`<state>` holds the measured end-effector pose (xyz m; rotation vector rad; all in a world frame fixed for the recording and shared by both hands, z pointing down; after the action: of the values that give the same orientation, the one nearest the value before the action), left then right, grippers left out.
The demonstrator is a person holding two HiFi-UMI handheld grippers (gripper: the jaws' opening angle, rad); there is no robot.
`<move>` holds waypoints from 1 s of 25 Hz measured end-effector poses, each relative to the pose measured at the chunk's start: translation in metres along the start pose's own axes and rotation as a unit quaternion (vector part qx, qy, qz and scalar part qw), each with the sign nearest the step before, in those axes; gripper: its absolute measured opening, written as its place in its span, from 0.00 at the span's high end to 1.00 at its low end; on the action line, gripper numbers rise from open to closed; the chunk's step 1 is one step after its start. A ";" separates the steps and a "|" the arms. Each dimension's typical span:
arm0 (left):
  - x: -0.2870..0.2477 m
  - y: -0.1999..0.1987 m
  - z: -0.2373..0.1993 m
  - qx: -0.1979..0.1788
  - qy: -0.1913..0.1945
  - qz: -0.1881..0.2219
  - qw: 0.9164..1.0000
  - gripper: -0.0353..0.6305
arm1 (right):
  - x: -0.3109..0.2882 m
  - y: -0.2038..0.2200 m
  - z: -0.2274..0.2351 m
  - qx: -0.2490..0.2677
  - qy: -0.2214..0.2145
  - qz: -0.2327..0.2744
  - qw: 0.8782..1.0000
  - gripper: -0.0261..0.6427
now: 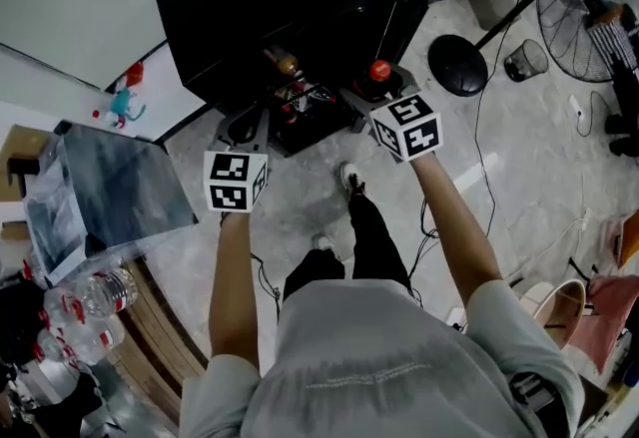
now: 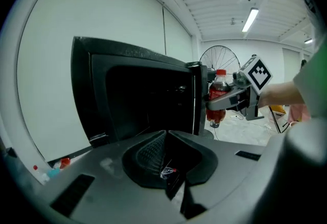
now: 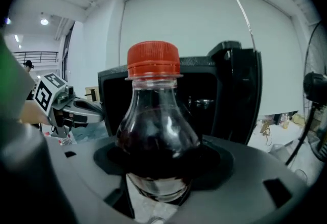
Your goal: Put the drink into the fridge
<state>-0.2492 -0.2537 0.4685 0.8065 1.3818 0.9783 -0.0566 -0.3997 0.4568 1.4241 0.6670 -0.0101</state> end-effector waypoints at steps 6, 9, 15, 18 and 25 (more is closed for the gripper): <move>-0.038 0.020 -0.008 0.016 -0.048 -0.002 0.999 0.92 | -0.074 0.019 0.021 0.015 -0.014 0.005 1.000 0.49; -0.053 0.033 -0.009 0.030 -0.055 0.014 0.998 0.92 | -0.106 0.030 0.028 0.018 -0.015 0.013 1.000 0.49; -0.077 0.063 -0.005 0.046 -0.057 0.024 0.997 0.92 | -0.166 0.045 0.040 0.012 -0.020 0.023 0.999 0.49; -0.085 0.071 -0.005 0.050 -0.056 0.027 0.997 0.92 | -0.192 0.047 0.046 0.021 -0.023 0.022 0.999 0.49; -0.097 0.084 -0.010 0.056 -0.058 0.031 0.996 0.92 | -0.245 0.043 0.061 0.036 -0.034 0.021 0.999 0.49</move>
<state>-0.2606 -0.3091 0.5841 0.9795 1.3262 0.8937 -0.2150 -0.5400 0.6009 1.5004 0.5867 -0.0498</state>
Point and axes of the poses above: the fingertips, and each gripper's own axes: x backward along the fingers, z to its right, y out of its underside, the point moved 7 cm from there along x, backward along the fingers, and after that the axes turned 1 degree about -y, right-handed, at the moved point
